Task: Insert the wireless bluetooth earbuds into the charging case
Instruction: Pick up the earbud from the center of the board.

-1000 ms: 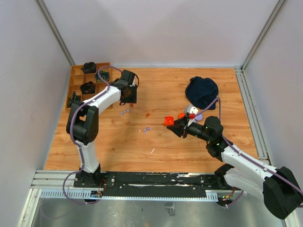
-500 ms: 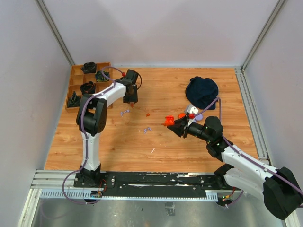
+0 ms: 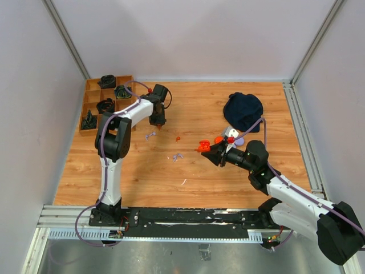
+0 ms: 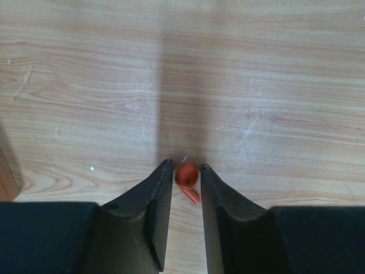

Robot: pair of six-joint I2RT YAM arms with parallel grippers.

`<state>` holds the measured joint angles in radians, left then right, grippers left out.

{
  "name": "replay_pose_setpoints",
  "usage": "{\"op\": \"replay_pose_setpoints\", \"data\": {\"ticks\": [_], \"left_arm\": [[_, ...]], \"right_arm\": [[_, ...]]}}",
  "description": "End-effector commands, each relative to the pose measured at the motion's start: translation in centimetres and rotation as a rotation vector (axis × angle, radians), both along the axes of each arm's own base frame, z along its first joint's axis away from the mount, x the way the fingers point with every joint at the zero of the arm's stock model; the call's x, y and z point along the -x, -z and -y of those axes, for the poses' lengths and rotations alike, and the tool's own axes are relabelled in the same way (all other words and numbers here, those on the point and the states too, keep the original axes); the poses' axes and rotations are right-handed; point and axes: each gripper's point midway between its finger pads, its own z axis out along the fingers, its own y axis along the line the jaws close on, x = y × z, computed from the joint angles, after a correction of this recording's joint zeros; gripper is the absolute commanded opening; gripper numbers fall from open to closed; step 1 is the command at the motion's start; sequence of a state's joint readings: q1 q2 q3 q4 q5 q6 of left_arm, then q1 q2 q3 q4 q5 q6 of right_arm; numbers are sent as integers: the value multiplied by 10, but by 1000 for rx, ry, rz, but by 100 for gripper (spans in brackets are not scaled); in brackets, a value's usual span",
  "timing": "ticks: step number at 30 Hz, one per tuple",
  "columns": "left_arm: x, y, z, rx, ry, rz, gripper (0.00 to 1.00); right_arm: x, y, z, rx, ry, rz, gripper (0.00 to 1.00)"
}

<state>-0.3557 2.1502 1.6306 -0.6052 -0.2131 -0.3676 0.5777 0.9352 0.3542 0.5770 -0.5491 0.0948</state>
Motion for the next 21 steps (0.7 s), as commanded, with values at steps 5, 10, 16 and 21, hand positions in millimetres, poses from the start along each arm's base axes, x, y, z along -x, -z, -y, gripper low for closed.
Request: {"op": "replay_pose_setpoints", "data": {"ticks": [5, 10, 16, 21], "left_arm": [[9, 12, -1, -15, 16, -55, 29], [18, 11, -1, -11, 24, -68, 31], [21, 13, 1, -14, 45, -78, 33], [20, 16, 1, -18, 51, -87, 32]], "right_arm": [[0, -16, -1, -13, -2, 56, 5], [2, -16, -1, -11, -8, 52, 5], [3, -18, 0, -12, -5, 55, 6], [2, -18, 1, -10, -3, 52, 6]]}}
